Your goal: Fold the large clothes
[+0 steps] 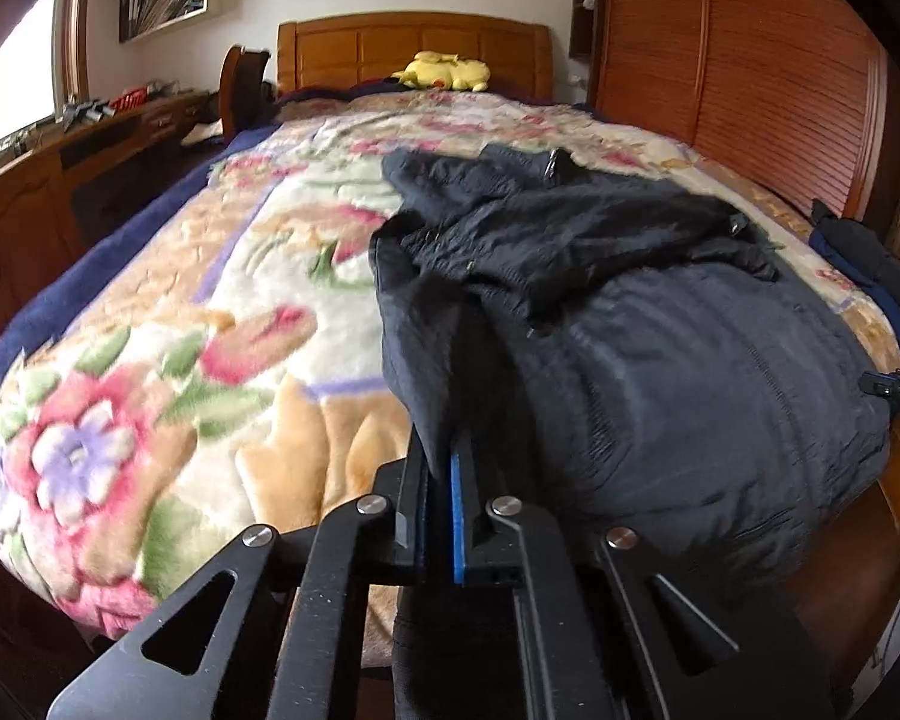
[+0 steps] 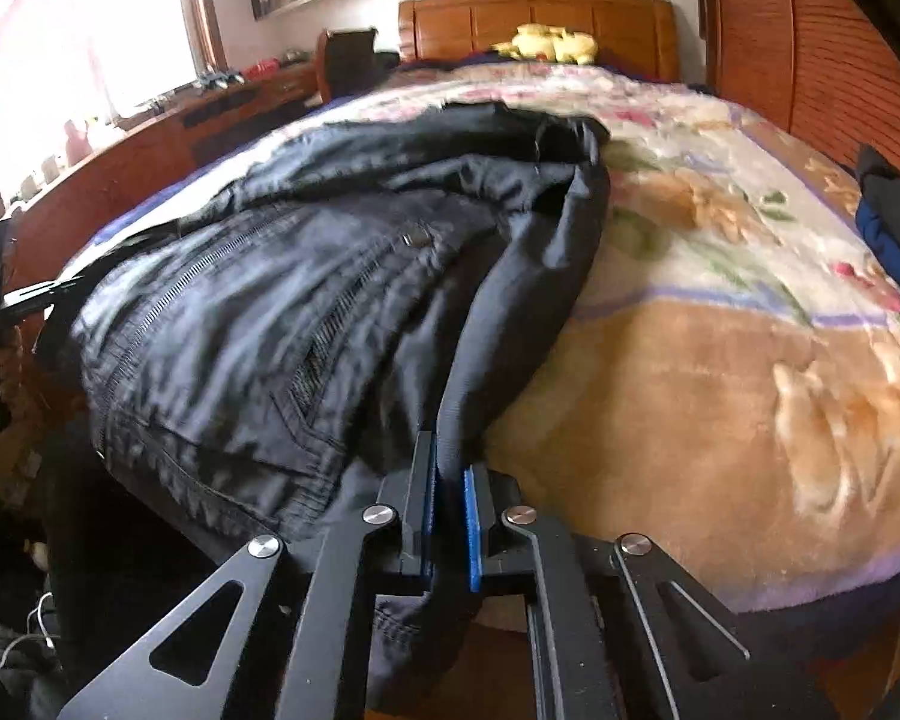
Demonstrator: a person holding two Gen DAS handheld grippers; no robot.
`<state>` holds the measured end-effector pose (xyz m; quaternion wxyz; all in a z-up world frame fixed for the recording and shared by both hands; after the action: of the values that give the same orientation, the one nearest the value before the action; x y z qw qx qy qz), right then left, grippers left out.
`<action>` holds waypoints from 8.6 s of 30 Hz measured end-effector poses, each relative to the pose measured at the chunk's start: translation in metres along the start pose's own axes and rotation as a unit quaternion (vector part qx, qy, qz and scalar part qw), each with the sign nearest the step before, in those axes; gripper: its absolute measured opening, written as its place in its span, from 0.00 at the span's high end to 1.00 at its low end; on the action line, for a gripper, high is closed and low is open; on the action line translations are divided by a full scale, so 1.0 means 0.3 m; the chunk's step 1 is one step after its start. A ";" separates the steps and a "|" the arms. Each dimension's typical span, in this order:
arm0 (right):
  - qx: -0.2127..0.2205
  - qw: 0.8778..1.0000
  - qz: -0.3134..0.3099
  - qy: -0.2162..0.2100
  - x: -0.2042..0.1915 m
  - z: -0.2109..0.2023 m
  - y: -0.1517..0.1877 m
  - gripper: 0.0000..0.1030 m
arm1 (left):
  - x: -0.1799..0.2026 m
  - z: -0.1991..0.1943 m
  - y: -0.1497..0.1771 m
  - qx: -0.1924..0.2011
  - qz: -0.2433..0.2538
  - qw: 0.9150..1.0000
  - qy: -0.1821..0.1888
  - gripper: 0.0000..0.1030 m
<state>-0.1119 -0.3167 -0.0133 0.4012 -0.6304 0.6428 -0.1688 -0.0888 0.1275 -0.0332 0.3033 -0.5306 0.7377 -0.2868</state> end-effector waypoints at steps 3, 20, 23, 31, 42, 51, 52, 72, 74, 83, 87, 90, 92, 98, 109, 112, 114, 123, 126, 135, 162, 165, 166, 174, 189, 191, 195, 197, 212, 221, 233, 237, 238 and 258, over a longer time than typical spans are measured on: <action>0.033 0.999 0.009 -0.023 -0.002 -0.052 -0.016 0.95 | 0.005 -0.056 -0.050 0.019 0.005 1.000 -0.005 0.95; 0.128 0.988 0.018 -0.087 0.001 -0.349 -0.100 0.96 | 0.073 -0.325 -0.218 0.125 0.046 0.991 0.001 0.95; 0.132 0.987 0.018 -0.085 0.011 -0.374 -0.104 0.96 | 0.060 -0.353 -0.237 0.142 0.050 0.989 0.003 0.95; 0.153 0.985 -0.002 -0.074 -0.018 -0.412 -0.181 0.96 | 0.011 -0.354 -0.314 0.177 0.057 0.983 0.010 0.95; 0.165 0.986 0.000 -0.018 -0.002 -0.173 -0.521 0.96 | -0.133 -0.072 -0.613 0.166 0.039 0.985 0.000 0.96; 0.148 0.988 -0.015 0.045 -0.024 0.127 -0.813 0.96 | -0.244 0.223 -0.802 0.150 0.026 0.988 -0.022 0.96; 0.143 0.988 -0.016 0.054 -0.017 0.177 -0.847 0.96 | -0.266 0.272 -0.822 0.144 0.020 0.989 -0.025 0.96; 0.080 0.989 -0.018 0.125 0.026 0.730 -1.127 0.96 | -0.326 0.739 -0.911 0.082 0.035 0.995 -0.050 0.96; 0.072 0.989 -0.016 0.131 0.034 0.759 -1.128 0.96 | -0.327 0.754 -0.914 0.078 0.038 0.995 -0.052 0.96; 0.053 0.988 0.012 0.147 0.029 0.748 -1.117 0.82 | -0.293 0.755 -0.908 0.066 0.051 0.994 -0.074 0.92; 0.069 0.987 0.020 0.141 0.027 0.705 -1.088 0.33 | -0.271 0.728 -0.878 0.059 0.054 0.995 -0.061 0.63; 0.070 0.988 0.012 0.139 0.029 0.665 -1.051 0.28 | -0.249 0.670 -0.840 0.075 0.058 0.994 -0.060 0.44; 0.077 0.987 0.012 0.142 0.040 0.624 -1.015 0.27 | -0.229 0.635 -0.807 0.079 0.059 0.994 -0.050 0.23; 0.091 0.985 0.017 0.143 0.081 0.509 -0.889 0.27 | -0.185 0.554 -0.707 0.093 0.044 0.994 -0.038 0.21; 0.057 0.990 0.011 0.128 0.090 0.416 -0.744 0.27 | -0.193 0.539 -0.532 0.042 0.034 0.998 -0.019 0.21; 0.054 0.990 0.023 0.124 0.097 0.409 -0.737 0.25 | -0.211 0.546 -0.483 0.030 0.020 0.999 -0.018 0.21; 0.052 0.989 0.032 0.133 0.097 0.408 -0.735 0.21 | -0.224 0.550 -0.453 0.022 0.002 1.000 -0.008 0.21; 0.040 0.991 0.033 0.125 0.036 0.368 -0.696 0.19 | -0.230 0.540 -0.417 0.003 0.006 1.000 -0.003 0.21; 0.029 0.990 0.046 0.130 0.042 0.375 -0.679 0.17 | -0.224 0.534 -0.394 -0.006 0.015 1.000 0.003 0.21; 0.004 0.989 0.082 0.120 0.078 0.479 -0.674 0.11 | -0.246 0.552 -0.358 -0.020 -0.007 0.998 0.056 0.39; -0.022 0.997 0.018 0.076 -0.044 0.333 -0.645 0.82 | -0.190 0.234 -0.354 0.046 0.011 0.999 0.020 1.00; -0.024 0.996 0.011 0.084 -0.055 0.321 -0.639 0.82 | -0.208 0.252 -0.340 0.041 0.007 0.999 0.009 0.99; -0.024 0.996 0.012 0.088 -0.055 0.323 -0.637 0.82 | -0.212 0.264 -0.340 0.035 0.008 0.999 0.007 0.98; -0.029 0.994 0.013 0.103 -0.092 0.347 -0.633 0.81 | -0.252 0.463 -0.352 -0.022 0.001 0.999 0.032 0.29; -0.020 0.996 0.015 0.086 -0.066 0.373 -0.613 0.80 | -0.225 0.590 -0.349 -0.067 -0.015 0.993 0.100 0.89; -0.017 0.996 0.018 0.082 -0.062 0.355 -0.611 0.81 | -0.208 0.521 -0.347 -0.052 -0.010 0.995 0.084 0.90; -0.013 0.997 0.007 0.079 -0.069 0.304 -0.598 0.82 | -0.140 0.365 -0.321 -0.025 0.024 0.997 0.063 0.90; -0.014 0.997 0.001 0.073 -0.069 0.275 -0.575 0.82 | -0.113 0.298 -0.292 -0.011 0.029 0.998 0.059 0.90; -0.013 1.000 -0.004 0.024 -0.115 -0.052 -0.338 0.82 | -0.021 -0.023 -0.089 0.026 0.057 0.997 0.054 0.90; 0.000 0.998 -0.021 0.067 -0.134 -0.072 -0.340 0.62 | -0.006 -0.017 -0.055 0.006 0.070 0.997 0.031 0.83; 0.027 0.994 -0.044 0.099 -0.201 -0.157 -0.308 0.34 | -0.066 -0.014 -0.069 0.012 0.063 0.998 0.026 0.39; 0.032 0.993 -0.043 0.106 -0.190 -0.165 -0.309 0.26 | -0.076 -0.014 -0.091 0.013 0.068 0.997 0.030 0.23; 0.038 0.992 -0.045 0.111 -0.187 -0.171 -0.312 0.24 | -0.078 -0.013 -0.097 0.014 0.068 0.997 0.025 0.23; -0.019 0.992 -0.101 0.071 -0.171 0.130 -0.491 0.20 | -0.189 0.256 -0.214 -0.067 0.098 0.993 -0.008 0.23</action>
<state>0.0099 -0.2787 0.0844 0.3235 -0.6860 0.6058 -0.2403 0.0224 0.1564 -0.0273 0.2996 -0.4777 0.8010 -0.2009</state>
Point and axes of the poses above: each gripper's, at about its wrist camera, not at the fingertips, and z roughly the way its jaws point, x to its right, y to its underside, the point moved 2 cm from there along z, roughly the way its jaws point, and after that the axes turned 14 degrees about z, right-handed, at the moved point
